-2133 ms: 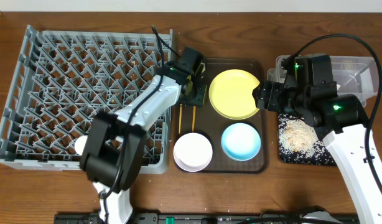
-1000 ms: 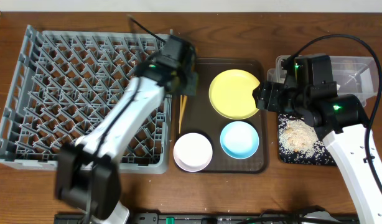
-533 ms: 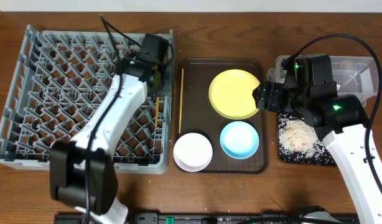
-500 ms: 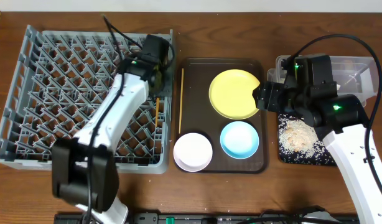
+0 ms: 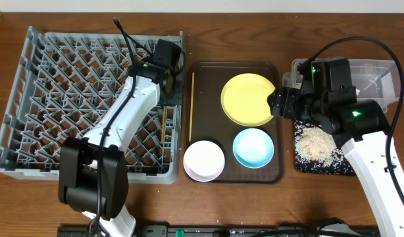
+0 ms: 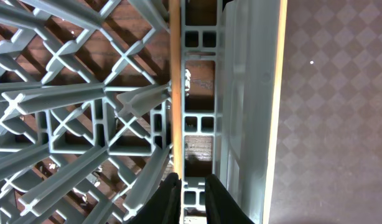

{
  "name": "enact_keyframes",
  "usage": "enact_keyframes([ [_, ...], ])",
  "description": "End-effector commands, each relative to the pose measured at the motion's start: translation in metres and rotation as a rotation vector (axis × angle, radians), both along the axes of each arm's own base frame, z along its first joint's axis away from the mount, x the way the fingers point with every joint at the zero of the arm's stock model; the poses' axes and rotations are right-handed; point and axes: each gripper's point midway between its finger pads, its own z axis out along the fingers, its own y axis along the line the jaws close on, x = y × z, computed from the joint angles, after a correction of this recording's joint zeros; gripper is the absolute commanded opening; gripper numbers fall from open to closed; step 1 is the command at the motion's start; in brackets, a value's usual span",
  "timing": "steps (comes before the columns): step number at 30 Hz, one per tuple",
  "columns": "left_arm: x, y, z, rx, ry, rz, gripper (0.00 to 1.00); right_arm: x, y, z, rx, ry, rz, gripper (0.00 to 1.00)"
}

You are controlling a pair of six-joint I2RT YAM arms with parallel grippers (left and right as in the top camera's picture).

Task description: Sort waste into correct bins and load items into the dishwasher

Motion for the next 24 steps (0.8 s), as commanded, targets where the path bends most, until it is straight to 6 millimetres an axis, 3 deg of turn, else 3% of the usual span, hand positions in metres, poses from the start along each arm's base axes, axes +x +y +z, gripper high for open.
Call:
enact_keyframes([
  [1,0.003,0.000,0.024,-0.010,-0.045,-0.004,0.17,0.001,-0.001,0.001,-0.003,-0.004,0.001,0.79],
  [7,-0.006,-0.047,0.080,-0.245,-0.132,-0.105,0.17,0.001,-0.001,0.001,-0.003,-0.004,0.001,0.79],
  [10,-0.009,-0.061,0.083,-0.218,-0.156,-0.145,0.17,0.001,-0.001,0.001,-0.002,-0.005,0.000,0.79],
  [16,0.001,-0.069,0.037,-0.020,-0.162,-0.161,0.22,0.001,-0.001,0.001,-0.003,-0.004,0.000,0.80],
  [20,0.012,-0.075,-0.004,0.016,-0.119,-0.162,0.22,0.001,-0.001,0.001,-0.002,-0.004,0.001,0.80],
  [24,0.021,-0.073,-0.032,0.057,-0.101,-0.152,0.22,0.001,-0.001,0.001,-0.002,-0.004,0.001,0.80],
])
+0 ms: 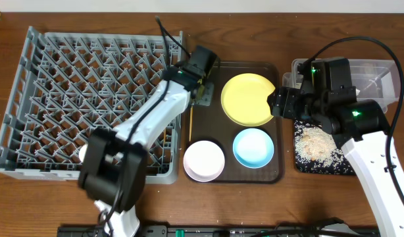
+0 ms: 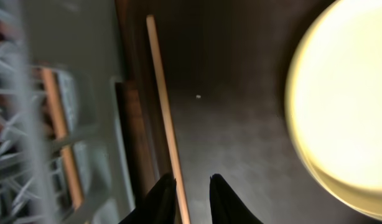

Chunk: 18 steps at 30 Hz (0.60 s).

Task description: Sort waste into correct bins and load items into the dishwasher

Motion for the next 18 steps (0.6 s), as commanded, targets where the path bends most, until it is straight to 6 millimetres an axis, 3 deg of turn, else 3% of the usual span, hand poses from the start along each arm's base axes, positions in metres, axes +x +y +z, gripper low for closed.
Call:
enact_keyframes([
  [1,0.005,0.016,-0.024,0.092,0.005,0.033,0.22,0.001,-0.001,0.001,-0.002,-0.005,0.001,0.80],
  [7,0.005,0.018,-0.052,0.127,0.046,0.034,0.22,0.002,-0.001,-0.001,-0.004,0.003,0.001,0.80],
  [18,0.003,0.019,-0.079,0.150,0.089,0.032,0.23,0.006,0.001,-0.018,-0.008,0.057,0.006,0.77],
])
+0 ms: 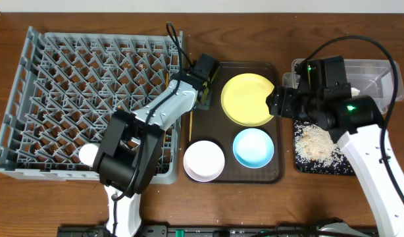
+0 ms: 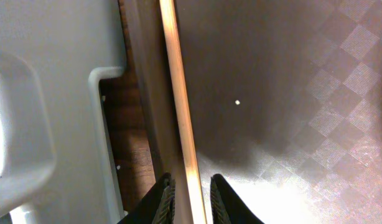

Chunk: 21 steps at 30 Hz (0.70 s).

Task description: Sort waste into correct bins and load items into the dishwasher

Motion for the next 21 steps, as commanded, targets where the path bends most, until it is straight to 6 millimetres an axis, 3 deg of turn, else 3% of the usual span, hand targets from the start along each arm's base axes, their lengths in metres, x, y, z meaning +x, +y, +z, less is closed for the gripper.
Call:
enact_keyframes([
  [1,-0.006,0.005,-0.024,0.031,0.051,0.002,0.23,0.002,0.000,-0.004,0.000,0.016,0.005,0.76],
  [12,-0.009,-0.005,-0.026,-0.029,0.073,0.008,0.23,0.001,0.000,-0.005,-0.001,0.019,0.005,0.71],
  [21,-0.012,-0.002,-0.024,0.030,0.068,0.000,0.23,0.001,0.000,-0.005,-0.001,0.019,0.005,0.71],
])
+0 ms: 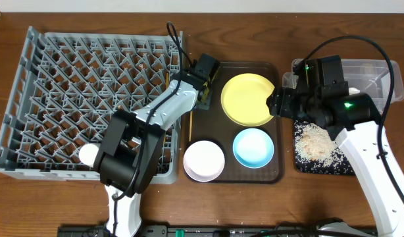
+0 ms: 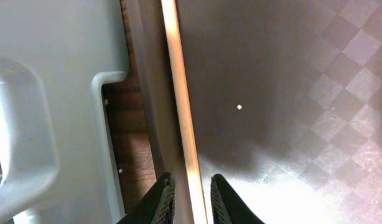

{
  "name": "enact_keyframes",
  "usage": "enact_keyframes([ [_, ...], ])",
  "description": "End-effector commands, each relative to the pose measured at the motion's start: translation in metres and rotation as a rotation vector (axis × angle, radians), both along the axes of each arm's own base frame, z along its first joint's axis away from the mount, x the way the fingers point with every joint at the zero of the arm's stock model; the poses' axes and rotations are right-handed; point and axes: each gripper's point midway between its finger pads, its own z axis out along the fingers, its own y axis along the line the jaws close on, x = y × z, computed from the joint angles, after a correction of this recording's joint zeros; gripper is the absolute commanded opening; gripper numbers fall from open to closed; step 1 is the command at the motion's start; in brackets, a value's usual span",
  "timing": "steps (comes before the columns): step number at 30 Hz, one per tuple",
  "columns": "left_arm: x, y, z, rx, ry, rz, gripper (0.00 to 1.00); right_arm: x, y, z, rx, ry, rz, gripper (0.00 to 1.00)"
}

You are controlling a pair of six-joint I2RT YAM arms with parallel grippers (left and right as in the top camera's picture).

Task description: Sort waste into correct bins and load items into the dishwasher

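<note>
A wooden chopstick (image 2: 178, 93) lies along the left edge of the dark brown tray (image 1: 208, 125). My left gripper (image 2: 188, 200) is down over it, open, with a finger (image 2: 163, 202) on each side and a gap showing. In the overhead view the left gripper (image 1: 202, 97) covers the stick's upper half; the lower chopstick (image 1: 190, 125) shows. A second chopstick (image 1: 164, 125) lies in the grey dish rack (image 1: 77, 99). My right gripper (image 1: 274, 104) sits at the right rim of the yellow plate (image 1: 247, 99); its jaws are hidden.
A white bowl (image 1: 204, 160) and a blue bowl (image 1: 253, 146) stand in the tray's front half. A black tray with rice (image 1: 314, 146) and a clear bin (image 1: 370, 76) are at the right. A white round item (image 1: 88, 155) sits in the rack's front.
Hardly anything: my left gripper still straddles the chopstick at the tray's left edge, open, shifted by a hair. The right arm holds its place at the plate's rim.
My left gripper was first open over the rack's right side, above a chopstick lying in the rack. Then it was above the tray's left edge over the other chopstick. Then it was low around that stick, where it stays. The right gripper stayed at the yellow plate.
</note>
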Motion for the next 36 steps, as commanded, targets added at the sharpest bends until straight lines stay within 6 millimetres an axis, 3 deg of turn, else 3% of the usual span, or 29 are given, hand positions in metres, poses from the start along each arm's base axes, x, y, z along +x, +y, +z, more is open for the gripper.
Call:
enact_keyframes([
  [1,-0.014,0.000,-0.023,0.035,0.070,0.000,0.23,0.001,-0.001,0.002,0.003,-0.003,0.001,0.71],
  [9,-0.020,-0.007,-0.022,0.057,0.078,-0.026,0.23,0.002,0.000,0.002,0.003,-0.006,0.001,0.72],
  [23,-0.015,0.003,-0.019,0.113,0.047,-0.009,0.23,0.001,-0.001,0.002,0.003,-0.003,0.001,0.72],
  [29,-0.014,0.005,-0.008,0.125,0.039,-0.006,0.23,0.001,-0.001,0.002,0.003,-0.004,0.001,0.72],
  [36,-0.020,-0.002,-0.020,0.061,0.058,0.015,0.24,0.001,-0.001,0.002,0.003,-0.003,0.001,0.72],
])
